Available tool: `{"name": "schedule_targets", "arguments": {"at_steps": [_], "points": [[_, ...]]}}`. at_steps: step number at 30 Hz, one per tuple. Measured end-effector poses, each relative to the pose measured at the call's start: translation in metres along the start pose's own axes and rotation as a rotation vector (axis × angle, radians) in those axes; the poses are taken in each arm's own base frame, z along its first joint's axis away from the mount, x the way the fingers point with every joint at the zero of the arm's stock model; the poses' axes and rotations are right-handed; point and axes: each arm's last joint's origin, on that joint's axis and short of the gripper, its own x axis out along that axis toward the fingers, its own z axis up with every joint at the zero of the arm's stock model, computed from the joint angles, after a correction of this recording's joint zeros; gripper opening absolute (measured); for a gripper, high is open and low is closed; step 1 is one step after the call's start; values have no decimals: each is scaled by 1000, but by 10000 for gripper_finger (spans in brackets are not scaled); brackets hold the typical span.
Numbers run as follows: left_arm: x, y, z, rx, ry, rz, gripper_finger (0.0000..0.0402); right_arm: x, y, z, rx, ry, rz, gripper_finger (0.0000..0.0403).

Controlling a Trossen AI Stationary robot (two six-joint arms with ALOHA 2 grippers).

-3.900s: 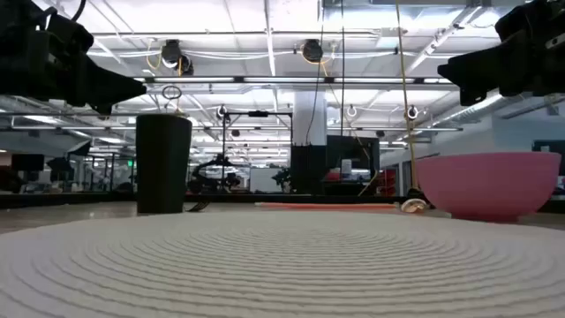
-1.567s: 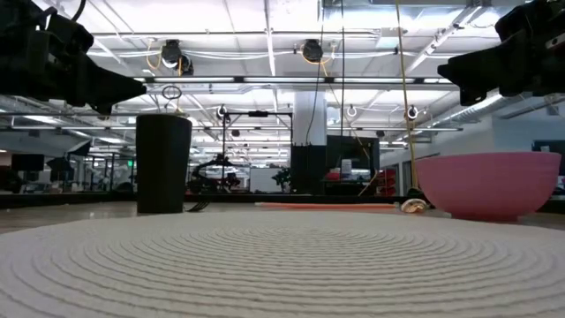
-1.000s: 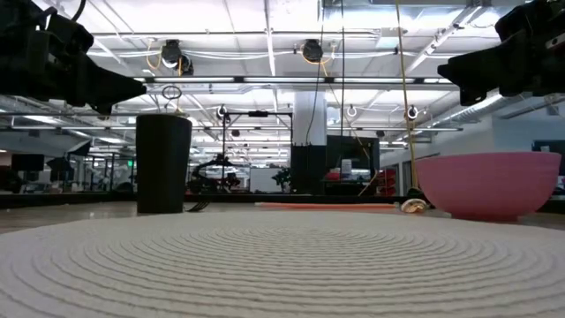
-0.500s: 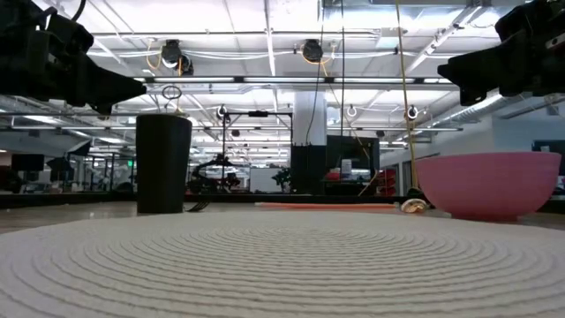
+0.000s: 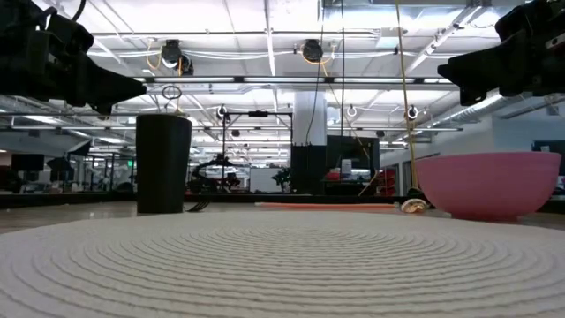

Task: Pick & Place Utensil

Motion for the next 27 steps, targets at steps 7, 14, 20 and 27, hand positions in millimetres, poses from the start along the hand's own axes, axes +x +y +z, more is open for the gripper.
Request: {"name": "schedule_targets", "arguments": {"at_steps": [7,14,20,27], "points": [[0,0,0,0,0,0,88,0,0,0,0,0,0,112],[0,0,0,0,0,0,88,0,0,0,0,0,0,112],[0,0,0,0,0,0,88,0,0,3,-56,-35,-1,112],[0,0,1,0,-8,8,88,0,0,9,102,-91,4,112]]}}
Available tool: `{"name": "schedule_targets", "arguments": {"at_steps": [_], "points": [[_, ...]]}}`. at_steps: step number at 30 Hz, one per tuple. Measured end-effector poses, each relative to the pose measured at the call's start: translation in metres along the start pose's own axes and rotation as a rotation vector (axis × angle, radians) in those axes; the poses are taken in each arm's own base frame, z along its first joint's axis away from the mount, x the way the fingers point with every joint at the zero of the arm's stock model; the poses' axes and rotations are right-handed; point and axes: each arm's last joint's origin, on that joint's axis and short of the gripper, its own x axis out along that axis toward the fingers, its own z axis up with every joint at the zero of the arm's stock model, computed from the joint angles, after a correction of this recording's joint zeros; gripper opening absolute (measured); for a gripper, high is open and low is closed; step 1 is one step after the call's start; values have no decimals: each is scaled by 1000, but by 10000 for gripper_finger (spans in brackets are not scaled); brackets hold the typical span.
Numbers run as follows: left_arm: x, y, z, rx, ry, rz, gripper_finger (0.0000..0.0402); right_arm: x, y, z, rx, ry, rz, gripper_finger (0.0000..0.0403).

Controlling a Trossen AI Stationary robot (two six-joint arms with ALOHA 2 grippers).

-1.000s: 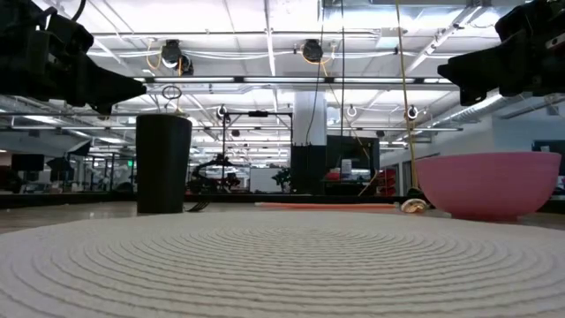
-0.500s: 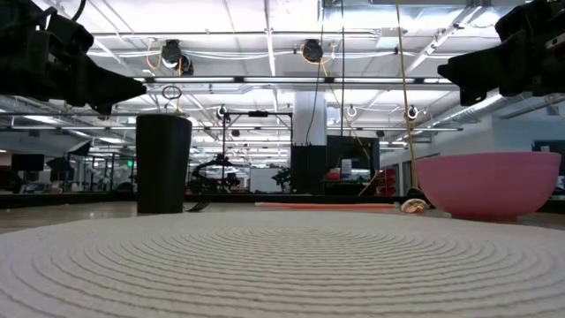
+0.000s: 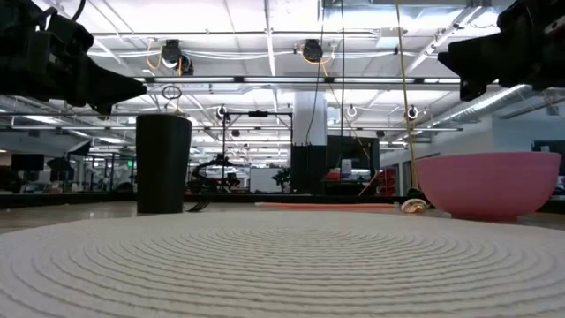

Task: Pick & Place Utensil
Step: Put the pink bowl on the white table mat

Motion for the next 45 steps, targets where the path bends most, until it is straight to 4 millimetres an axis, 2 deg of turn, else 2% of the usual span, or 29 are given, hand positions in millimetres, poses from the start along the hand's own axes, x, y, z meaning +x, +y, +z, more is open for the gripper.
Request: {"name": "schedule_targets", "arguments": {"at_steps": [7,13,17,26,30,32,34,38,40,45], "points": [[0,0,1,-35,-10,1,88,0,1,9,257,-91,20,112],[0,0,5,-241,-54,-5,88,-1,1,14,424,-141,42,112],[0,0,5,-344,-55,-8,88,-1,0,14,425,-156,1,112],[0,1,8,-326,-85,20,88,-1,0,14,418,-153,-12,112],[-1,2,9,-375,-105,36,88,0,0,13,277,-140,-22,112],[-1,1,12,-400,-131,13,88,1,0,12,181,-132,-23,112],[-1,0,14,-418,-143,-42,88,1,0,12,159,-132,-21,112],[-4,-3,26,-447,-242,-200,88,0,1,22,220,-227,11,112],[-7,-4,35,-430,-329,-265,88,-1,4,28,208,-275,92,112],[-14,-4,58,-364,-447,-301,88,-3,9,34,178,-293,248,112]]}}
